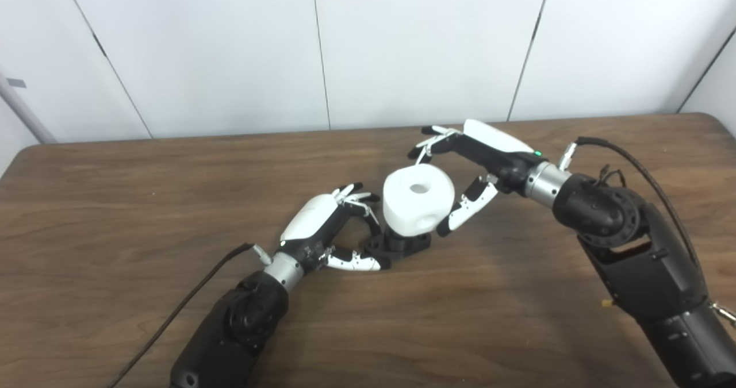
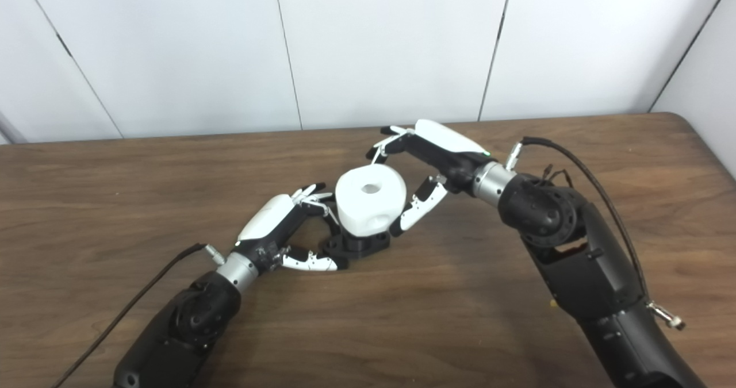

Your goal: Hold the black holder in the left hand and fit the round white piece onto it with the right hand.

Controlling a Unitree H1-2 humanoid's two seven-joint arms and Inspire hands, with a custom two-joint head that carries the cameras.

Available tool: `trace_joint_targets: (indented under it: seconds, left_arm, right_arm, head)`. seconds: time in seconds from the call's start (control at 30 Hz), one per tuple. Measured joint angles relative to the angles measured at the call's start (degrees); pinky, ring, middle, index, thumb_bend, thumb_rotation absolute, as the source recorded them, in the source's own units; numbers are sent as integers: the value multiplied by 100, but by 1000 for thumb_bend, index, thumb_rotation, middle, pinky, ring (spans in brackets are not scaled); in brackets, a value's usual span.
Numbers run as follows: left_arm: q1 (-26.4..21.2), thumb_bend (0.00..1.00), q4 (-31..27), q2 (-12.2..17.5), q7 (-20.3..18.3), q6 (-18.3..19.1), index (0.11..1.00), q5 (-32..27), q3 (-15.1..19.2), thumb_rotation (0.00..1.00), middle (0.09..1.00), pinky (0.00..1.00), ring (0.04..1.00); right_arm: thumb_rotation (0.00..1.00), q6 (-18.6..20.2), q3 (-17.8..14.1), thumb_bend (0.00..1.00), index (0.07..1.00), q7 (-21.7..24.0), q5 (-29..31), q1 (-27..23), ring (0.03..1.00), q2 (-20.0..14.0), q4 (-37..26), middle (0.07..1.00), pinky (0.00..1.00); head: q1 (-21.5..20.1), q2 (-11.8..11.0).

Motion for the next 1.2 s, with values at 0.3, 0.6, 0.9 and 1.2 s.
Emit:
trace_joint_targets:
  seconds: [0.3,0.6,0.9,1.2]
  left_arm:
    - [73,525,-105,0,-17,18,481,5,-4,56,879,1000,1000]
    - [75,525,-123,-1,-39,41,480,5,-1,55,880,1000,1000]
    - [81,525,-173,-1,-100,89,481,6,10,55,879,1000,1000]
    - [86,525,-182,-9,-113,95,480,5,24,55,880,1000,1000]
  right_arm:
    - [140,-146,101,525,478,-101,-20,25,979,129,245,809,1000]
    - [139,-237,99,525,478,-181,-14,35,980,143,357,808,1000]
    - [140,-257,102,525,478,-185,-1,35,983,145,396,814,1000]
    - [140,-260,137,525,478,-193,-2,35,984,151,404,816,1000]
  head:
    - [18,9]
    - [70,26]
    - [79,35]
    - [97,53]
